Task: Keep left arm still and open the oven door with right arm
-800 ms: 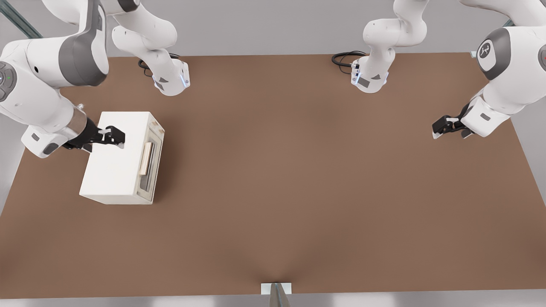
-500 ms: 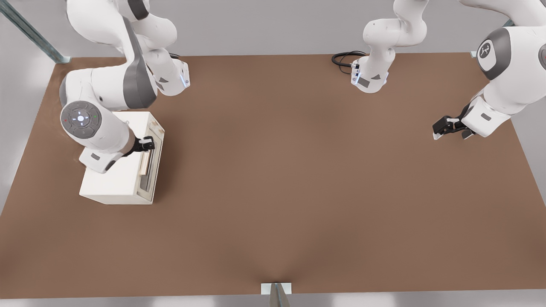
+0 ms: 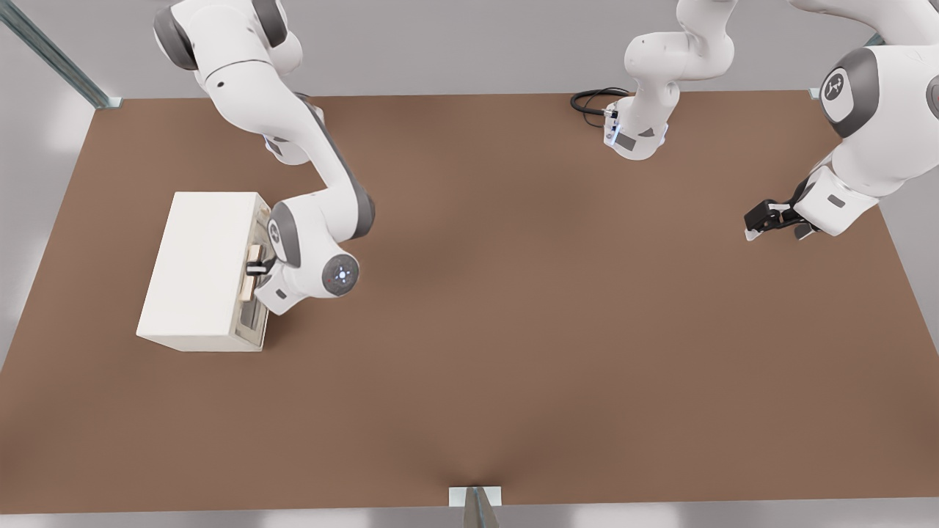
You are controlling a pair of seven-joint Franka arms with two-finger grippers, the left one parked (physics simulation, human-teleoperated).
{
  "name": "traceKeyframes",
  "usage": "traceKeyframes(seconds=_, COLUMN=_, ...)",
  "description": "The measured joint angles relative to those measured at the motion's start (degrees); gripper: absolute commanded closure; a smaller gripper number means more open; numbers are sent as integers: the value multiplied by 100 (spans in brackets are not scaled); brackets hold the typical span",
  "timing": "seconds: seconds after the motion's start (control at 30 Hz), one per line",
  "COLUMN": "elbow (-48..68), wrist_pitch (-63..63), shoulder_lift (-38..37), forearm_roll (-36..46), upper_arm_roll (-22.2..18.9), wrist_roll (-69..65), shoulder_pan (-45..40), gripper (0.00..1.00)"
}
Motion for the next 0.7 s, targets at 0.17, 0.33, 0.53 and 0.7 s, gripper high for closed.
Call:
traceKeyframes(seconds=0.17, elbow=-320, wrist_pitch=215, shoulder_lift=1, forearm_roll=-191, upper_arm_roll=-56, wrist_roll=457, shoulder_pan=1, gripper=100)
traceKeyframes(seconds=0.33, elbow=-660, wrist_pitch=344, shoulder_lift=-15, forearm_roll=-256, upper_arm_roll=-118, wrist_roll=799, shoulder_pan=-19, gripper=100)
traceKeyframes(seconds=0.53, elbow=-958, wrist_pitch=434, shoulder_lift=-28, forearm_roll=-366, upper_arm_roll=-148, wrist_roll=1093, shoulder_pan=-43, gripper=100)
traceKeyframes(seconds=0.7, elbow=-1023, wrist_pitch=474, shoulder_lift=-28, forearm_roll=-454, upper_arm_roll=-174, wrist_roll=1266, shoulder_pan=-56, gripper=100)
